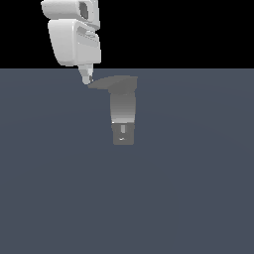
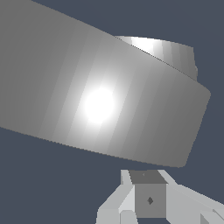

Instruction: Turn on the faucet by rotating a designated handle.

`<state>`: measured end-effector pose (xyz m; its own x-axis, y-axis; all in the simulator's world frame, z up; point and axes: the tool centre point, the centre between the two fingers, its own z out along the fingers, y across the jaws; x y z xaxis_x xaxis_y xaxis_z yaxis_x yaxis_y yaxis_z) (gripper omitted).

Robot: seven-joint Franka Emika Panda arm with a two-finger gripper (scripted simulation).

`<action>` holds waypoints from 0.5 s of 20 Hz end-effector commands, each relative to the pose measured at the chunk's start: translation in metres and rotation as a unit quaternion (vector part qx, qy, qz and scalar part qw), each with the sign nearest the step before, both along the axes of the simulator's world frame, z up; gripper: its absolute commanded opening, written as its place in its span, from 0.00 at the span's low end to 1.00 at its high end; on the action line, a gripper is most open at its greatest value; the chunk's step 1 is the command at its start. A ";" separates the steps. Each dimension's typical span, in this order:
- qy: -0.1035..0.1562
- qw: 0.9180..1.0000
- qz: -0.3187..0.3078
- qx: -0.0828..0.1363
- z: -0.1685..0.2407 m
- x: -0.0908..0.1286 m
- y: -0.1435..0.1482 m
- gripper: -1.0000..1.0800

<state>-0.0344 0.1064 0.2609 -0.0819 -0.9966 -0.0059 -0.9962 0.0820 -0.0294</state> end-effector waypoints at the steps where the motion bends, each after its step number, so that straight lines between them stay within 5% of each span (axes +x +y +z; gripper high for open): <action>1: 0.012 1.000 -0.004 -0.001 -0.010 -0.012 -0.011 0.00; 10: 0.001 1.000 -0.001 -0.001 -0.001 -0.020 -0.021 0.00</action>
